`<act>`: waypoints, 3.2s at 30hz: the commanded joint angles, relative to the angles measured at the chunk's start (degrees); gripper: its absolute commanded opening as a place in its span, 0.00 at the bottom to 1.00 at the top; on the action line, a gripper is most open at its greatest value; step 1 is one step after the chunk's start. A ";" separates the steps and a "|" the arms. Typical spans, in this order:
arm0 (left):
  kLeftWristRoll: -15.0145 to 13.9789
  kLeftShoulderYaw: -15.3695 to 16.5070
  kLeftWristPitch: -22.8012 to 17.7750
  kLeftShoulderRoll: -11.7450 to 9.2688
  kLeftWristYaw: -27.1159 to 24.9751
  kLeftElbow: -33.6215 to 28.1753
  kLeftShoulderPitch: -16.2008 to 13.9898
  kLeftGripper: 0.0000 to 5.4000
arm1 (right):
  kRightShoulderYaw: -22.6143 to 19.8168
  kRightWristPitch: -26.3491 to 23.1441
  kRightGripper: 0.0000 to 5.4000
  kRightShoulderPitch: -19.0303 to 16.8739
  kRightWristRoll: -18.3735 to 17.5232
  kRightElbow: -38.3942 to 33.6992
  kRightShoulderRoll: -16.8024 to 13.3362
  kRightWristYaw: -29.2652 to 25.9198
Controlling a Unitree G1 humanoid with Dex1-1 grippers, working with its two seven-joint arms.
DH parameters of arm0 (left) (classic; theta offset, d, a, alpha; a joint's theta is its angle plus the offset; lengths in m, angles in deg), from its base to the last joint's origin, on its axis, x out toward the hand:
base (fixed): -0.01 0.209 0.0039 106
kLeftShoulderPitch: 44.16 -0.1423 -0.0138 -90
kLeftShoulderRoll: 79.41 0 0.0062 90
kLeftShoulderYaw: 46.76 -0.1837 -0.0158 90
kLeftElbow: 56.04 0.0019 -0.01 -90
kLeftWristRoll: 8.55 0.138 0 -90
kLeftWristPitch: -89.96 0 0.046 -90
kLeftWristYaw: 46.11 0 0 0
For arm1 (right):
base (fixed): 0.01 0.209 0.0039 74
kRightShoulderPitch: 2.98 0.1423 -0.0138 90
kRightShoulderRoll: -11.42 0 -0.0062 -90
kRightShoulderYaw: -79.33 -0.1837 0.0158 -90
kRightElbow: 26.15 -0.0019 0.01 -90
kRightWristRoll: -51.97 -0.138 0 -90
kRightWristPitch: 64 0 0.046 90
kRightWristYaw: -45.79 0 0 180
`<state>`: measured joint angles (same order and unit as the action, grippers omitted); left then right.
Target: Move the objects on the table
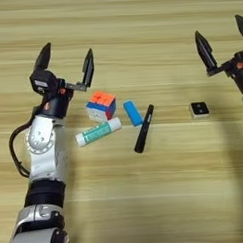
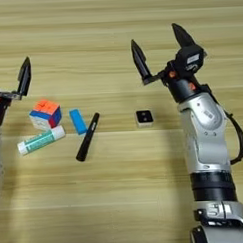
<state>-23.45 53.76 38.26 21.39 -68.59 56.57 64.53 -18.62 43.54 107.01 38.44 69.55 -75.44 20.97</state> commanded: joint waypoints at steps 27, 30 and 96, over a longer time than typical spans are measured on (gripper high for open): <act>11.09 -3.97 -5.27 -3.58 9.85 6.09 1.56 1.00 | 4.33 -17.06 1.00 3.13 2.09 16.88 -2.10 -1.24; 10.91 -3.93 -5.30 -3.81 9.66 6.19 1.67 1.00 | 4.73 -17.78 1.00 3.49 3.18 19.92 -2.67 -1.65; 9.91 -4.19 -5.64 -4.61 9.12 6.15 1.83 1.00 | 9.17 -16.86 0.61 -8.16 8.21 18.74 -7.18 -6.99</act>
<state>-13.35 49.75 33.37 17.01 -59.24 62.83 66.06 -9.80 27.71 99.76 45.92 88.50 -82.17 14.06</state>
